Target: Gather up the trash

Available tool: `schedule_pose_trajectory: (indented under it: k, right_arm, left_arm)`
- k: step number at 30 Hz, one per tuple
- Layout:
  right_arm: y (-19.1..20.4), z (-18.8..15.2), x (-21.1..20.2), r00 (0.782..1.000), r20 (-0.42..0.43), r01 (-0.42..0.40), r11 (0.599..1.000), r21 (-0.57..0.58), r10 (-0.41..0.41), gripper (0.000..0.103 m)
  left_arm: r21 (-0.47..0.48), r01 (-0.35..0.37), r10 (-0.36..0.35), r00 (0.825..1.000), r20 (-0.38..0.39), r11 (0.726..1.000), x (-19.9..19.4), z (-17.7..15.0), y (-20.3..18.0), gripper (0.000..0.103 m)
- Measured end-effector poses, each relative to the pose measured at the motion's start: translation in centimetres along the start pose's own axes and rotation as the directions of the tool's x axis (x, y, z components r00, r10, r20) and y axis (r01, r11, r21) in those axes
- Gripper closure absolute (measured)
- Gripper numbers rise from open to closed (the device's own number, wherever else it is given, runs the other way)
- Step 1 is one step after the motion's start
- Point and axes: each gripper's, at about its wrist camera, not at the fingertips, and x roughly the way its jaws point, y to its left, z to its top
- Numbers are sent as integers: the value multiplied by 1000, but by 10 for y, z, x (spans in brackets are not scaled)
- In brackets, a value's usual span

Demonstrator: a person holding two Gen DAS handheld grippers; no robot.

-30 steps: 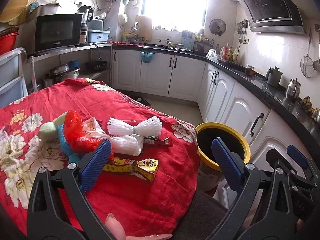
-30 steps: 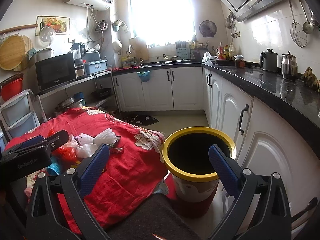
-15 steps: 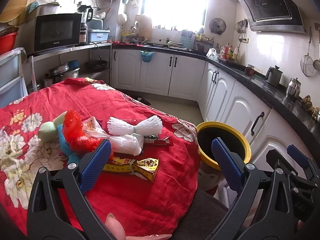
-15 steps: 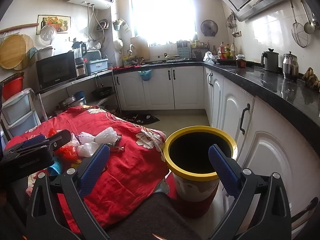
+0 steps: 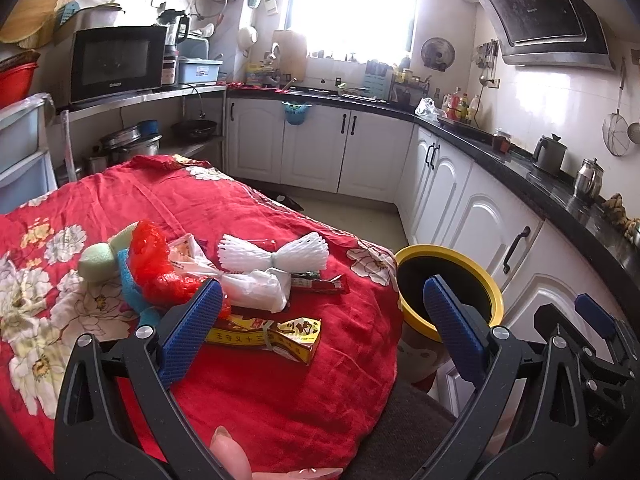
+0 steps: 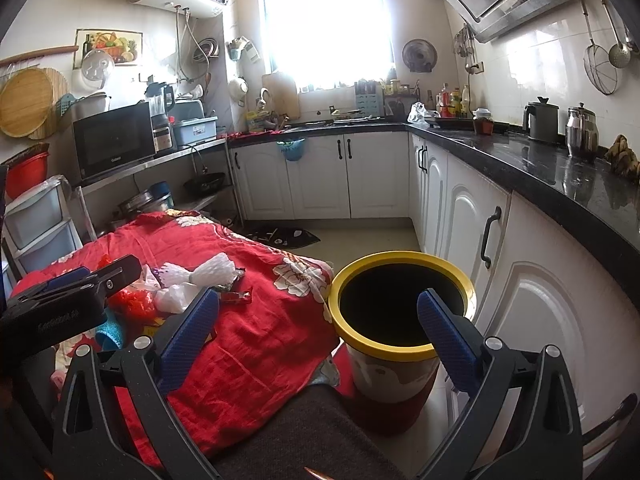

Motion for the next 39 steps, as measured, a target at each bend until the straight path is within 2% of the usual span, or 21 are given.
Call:
schedule_pose_trajectory:
  k: [10, 21, 30, 39]
  right_arm:
    - [11, -1, 7, 999, -11, -37, 999, -23, 36, 6]
    - [47, 15, 32, 987, -45, -161, 982, -97, 157, 6]
    - [79, 35, 64, 964, -74, -266, 953, -148, 257, 6]
    - [99, 51, 114, 935, -161, -342, 923, -178, 315, 6]
  left_arm:
    - [-31, -16, 16, 1000, 5, 999, 4, 2, 17, 11]
    - [-123, -111, 116, 993, 28, 986, 4, 13, 66, 11]
    - [-196, -204, 213, 977, 27, 959, 5, 24, 109, 11]
    - [-218, -284, 293, 956, 10, 934, 11, 30, 142, 11]
